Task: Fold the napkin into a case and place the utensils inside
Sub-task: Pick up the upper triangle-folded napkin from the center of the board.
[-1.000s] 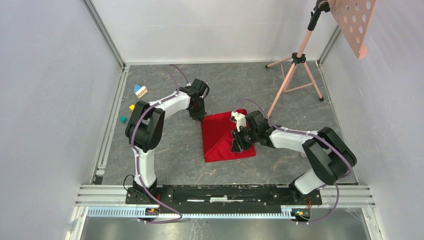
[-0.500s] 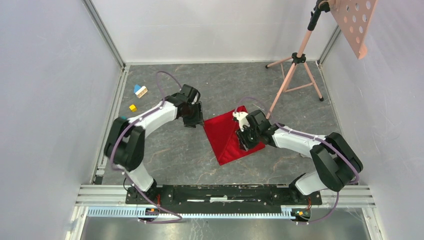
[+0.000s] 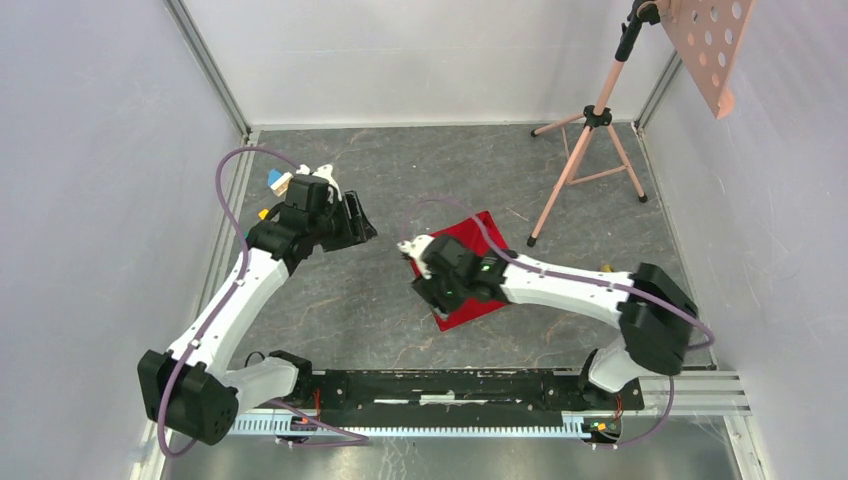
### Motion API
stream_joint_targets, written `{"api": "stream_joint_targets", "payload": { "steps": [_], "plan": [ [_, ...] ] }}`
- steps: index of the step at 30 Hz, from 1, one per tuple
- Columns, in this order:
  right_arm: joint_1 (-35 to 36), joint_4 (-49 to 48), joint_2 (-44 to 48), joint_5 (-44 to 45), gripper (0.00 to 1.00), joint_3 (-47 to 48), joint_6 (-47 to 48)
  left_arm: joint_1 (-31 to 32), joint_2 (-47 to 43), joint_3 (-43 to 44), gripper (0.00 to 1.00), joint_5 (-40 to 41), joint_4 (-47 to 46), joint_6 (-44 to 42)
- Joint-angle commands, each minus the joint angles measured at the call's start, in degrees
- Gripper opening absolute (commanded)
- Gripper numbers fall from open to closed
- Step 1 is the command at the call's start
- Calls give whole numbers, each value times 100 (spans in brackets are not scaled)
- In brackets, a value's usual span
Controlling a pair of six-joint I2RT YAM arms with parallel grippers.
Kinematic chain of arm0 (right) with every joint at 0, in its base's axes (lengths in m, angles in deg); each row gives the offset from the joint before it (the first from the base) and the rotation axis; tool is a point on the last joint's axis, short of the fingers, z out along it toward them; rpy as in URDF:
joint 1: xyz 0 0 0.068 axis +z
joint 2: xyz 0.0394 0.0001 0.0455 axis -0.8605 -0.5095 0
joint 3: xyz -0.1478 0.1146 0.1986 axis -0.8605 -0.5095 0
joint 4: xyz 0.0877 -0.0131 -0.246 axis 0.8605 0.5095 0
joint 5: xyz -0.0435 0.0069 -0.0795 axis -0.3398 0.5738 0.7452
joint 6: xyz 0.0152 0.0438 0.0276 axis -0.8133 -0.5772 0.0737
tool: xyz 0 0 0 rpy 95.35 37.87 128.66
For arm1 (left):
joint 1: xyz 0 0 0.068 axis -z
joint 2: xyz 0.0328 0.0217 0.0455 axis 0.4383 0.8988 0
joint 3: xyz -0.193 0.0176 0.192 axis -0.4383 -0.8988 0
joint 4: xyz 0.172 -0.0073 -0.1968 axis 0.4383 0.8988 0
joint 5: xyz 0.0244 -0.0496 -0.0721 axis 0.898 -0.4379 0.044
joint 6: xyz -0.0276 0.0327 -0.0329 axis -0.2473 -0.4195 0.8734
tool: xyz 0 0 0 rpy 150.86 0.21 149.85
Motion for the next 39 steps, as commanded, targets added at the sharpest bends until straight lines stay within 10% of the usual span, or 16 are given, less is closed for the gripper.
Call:
{"api": "stream_joint_targets", "payload": {
  "steps": [1, 18, 39],
  "plan": [
    [533, 471, -907, 666, 53, 1056, -724, -117, -267, -146, 67, -119, 92, -541],
    [623, 597, -1813, 774, 32, 1583, -743, -554, -401, -458, 67, -791, -128, -601],
    [625, 294, -1783, 726, 38, 898, -767, -621, -366, -517, 68, -818, -128, -612]
  ]
}}
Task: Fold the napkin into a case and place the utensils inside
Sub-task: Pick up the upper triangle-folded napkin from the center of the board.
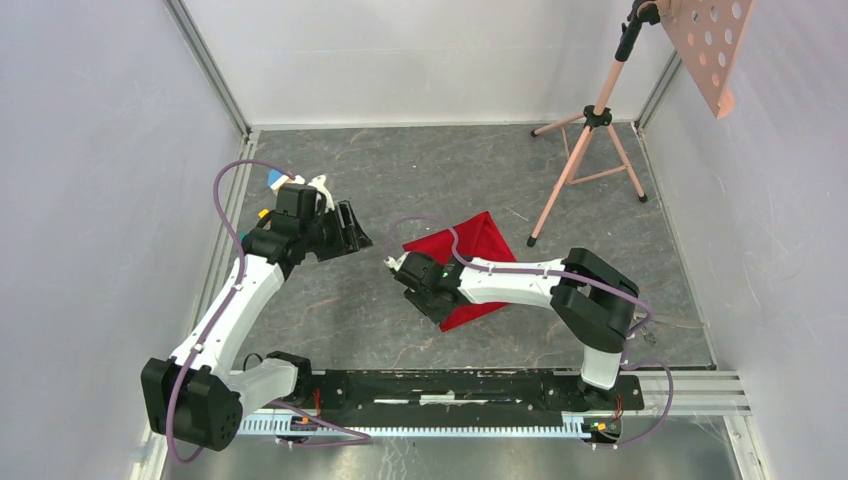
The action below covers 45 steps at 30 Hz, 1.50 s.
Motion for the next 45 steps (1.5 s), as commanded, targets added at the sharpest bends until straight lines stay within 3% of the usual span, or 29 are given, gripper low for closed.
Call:
{"api": "stream_joint_targets", "payload": {
  "steps": [1, 10, 19, 37, 41, 45],
  "plan": [
    [12, -200, 30, 33, 38, -111, -62, -51, -77, -37, 68, -77, -151, -308],
    [87, 135, 285, 152, 42, 443, -72, -71, -71, -46, 68, -85, -151, -306],
    [92, 96, 451, 292, 49, 156, -297, -82, -52, -81, 68, -128, -172, -288],
    [92, -510, 89, 185, 52, -456, -307, -104, -22, -96, 68, -137, -180, -288],
    [92, -713, 40, 191, 45, -681, -312, -104, 6, -98, 68, -138, -178, -288],
    [92, -879, 35, 454, 23, -904, -253, -104, 51, -107, 68, -158, -189, -275]
  ]
}}
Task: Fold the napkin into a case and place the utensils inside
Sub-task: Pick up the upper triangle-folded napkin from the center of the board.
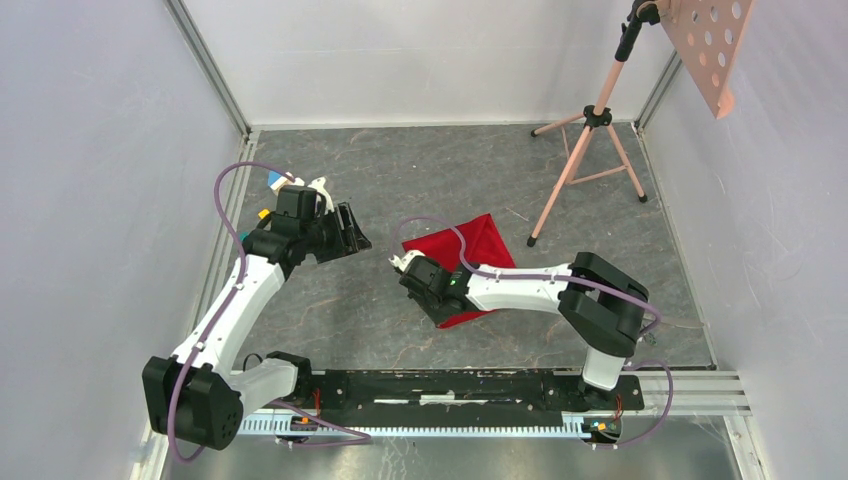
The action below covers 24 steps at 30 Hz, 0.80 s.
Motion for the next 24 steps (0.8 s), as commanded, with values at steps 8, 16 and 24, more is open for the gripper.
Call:
{"api": "stream_joint_targets", "payload": {
  "steps": [8, 16, 24],
  "plan": [
    [17, -692, 387, 106, 1, -559, 428, -37, 380, -660, 70, -1597, -1243, 875],
    [1, -1241, 934, -317, 1, -882, 574, 586, 1237, -2028, 88, -1869, -4344, 3594],
    [-166, -1640, 1184, -584, 0, -1114, 699, 1078, 2601, -1796, 77, -890, -4445, 4409]
  ]
}}
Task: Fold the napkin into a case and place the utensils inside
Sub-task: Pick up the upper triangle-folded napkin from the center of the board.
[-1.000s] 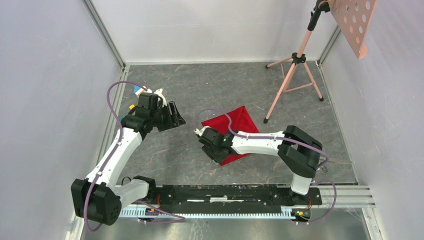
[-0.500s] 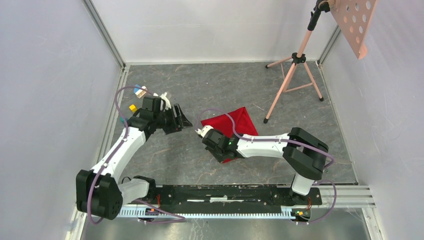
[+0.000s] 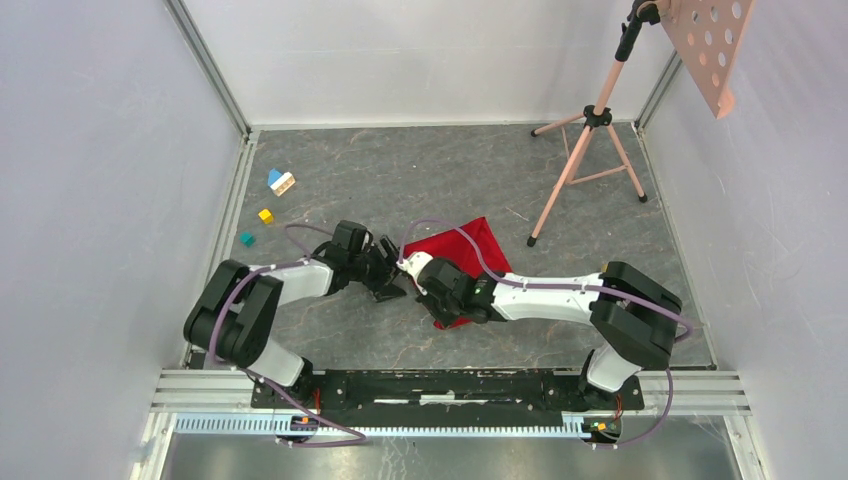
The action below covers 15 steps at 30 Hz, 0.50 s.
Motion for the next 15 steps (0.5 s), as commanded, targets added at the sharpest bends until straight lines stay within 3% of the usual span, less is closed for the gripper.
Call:
{"api": "stream_joint_targets", "payload": {
  "steps": [1, 7, 15],
  "plan": [
    [-134, -492, 303, -281, 0, -115, 151, 132, 498, 250, 76, 679, -465, 827],
    [-260, -689, 521, -426, 0, -311, 224, 349, 763, 908, 69, 1774, 716, 498],
    [-368, -872, 604, -606, 1, -461, 242, 409, 1177, 1540, 60, 2544, 1649, 436]
  ]
}}
